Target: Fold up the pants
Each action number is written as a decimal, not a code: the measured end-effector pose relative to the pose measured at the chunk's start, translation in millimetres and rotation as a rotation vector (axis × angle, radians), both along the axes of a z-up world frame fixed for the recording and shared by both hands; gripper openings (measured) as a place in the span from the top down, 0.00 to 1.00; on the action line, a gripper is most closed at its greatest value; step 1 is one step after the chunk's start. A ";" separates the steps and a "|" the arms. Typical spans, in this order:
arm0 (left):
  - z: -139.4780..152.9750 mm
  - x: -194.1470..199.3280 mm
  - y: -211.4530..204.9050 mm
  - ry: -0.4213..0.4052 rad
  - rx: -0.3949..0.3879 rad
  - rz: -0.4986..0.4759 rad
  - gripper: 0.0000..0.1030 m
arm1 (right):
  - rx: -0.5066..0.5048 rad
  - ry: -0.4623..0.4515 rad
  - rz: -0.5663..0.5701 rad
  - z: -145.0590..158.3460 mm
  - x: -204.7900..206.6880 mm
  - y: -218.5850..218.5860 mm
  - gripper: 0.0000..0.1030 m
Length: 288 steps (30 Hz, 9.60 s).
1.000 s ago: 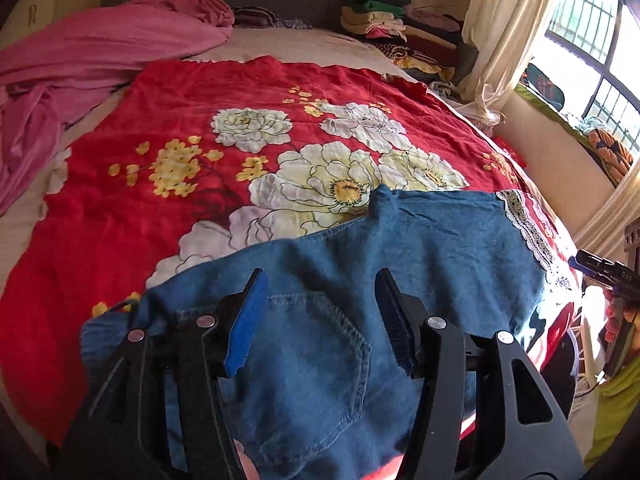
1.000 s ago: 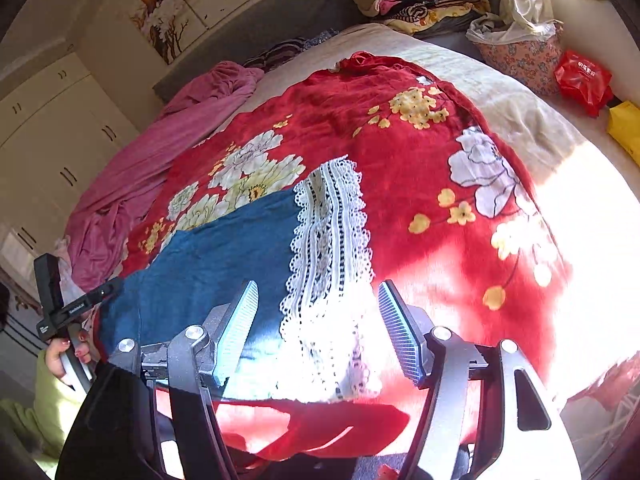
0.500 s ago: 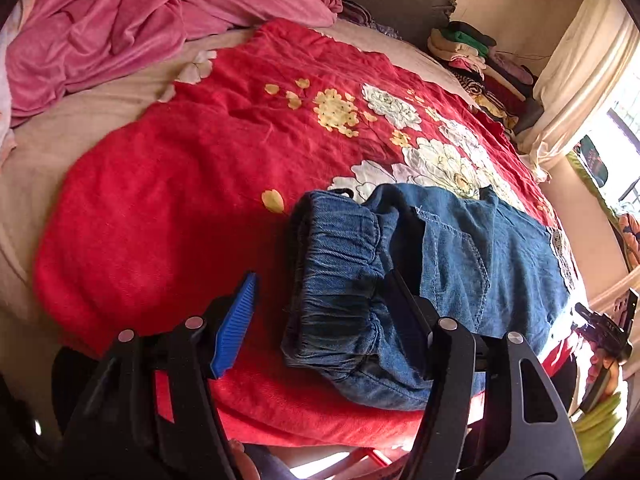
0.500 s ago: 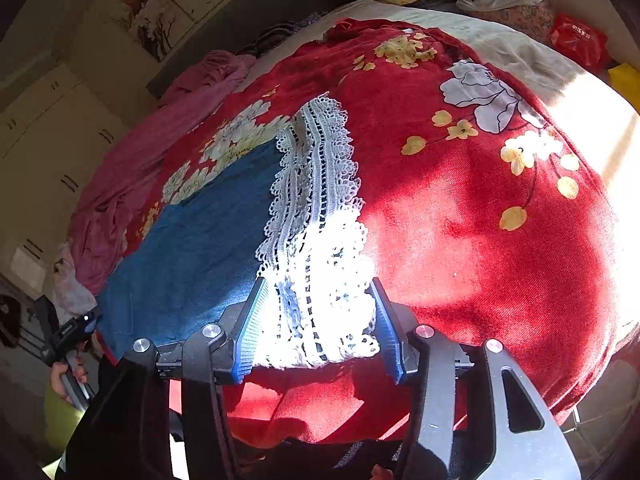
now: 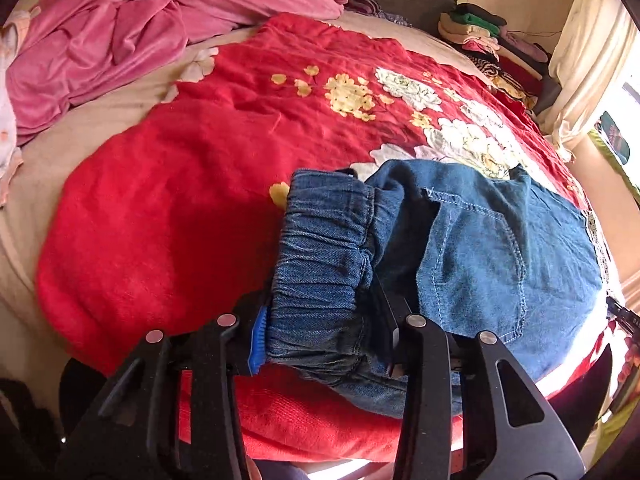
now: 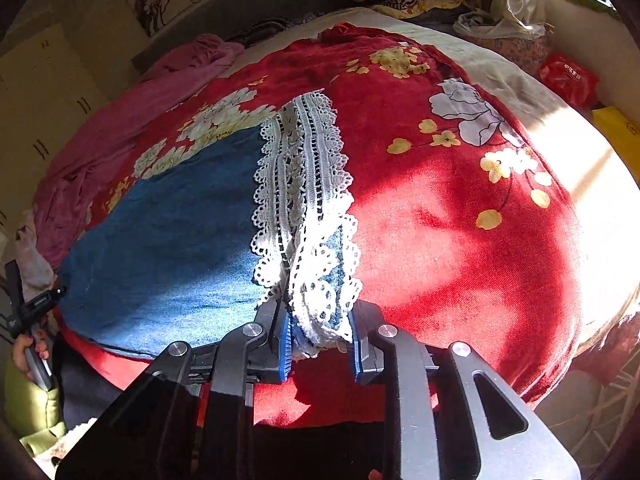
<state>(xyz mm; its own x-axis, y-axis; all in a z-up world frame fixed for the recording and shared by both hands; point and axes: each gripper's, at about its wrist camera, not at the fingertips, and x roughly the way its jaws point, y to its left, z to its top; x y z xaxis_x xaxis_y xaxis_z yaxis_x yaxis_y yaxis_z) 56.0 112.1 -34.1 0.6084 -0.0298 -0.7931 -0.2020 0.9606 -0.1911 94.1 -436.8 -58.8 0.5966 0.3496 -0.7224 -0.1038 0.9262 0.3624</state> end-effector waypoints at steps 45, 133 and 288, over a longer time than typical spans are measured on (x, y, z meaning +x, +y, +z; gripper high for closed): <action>-10.2 36.6 -161.4 0.019 0.137 -0.405 0.39 | -0.107 -0.074 0.115 27.7 -23.0 76.6 0.25; 43.3 144.9 -101.2 -0.143 -0.516 -0.457 0.30 | -0.260 -0.155 0.674 15.0 -44.6 310.0 0.61; 14.6 -72.2 39.7 -0.013 -0.191 0.072 0.10 | -0.323 -0.219 0.753 101.0 15.5 410.6 0.07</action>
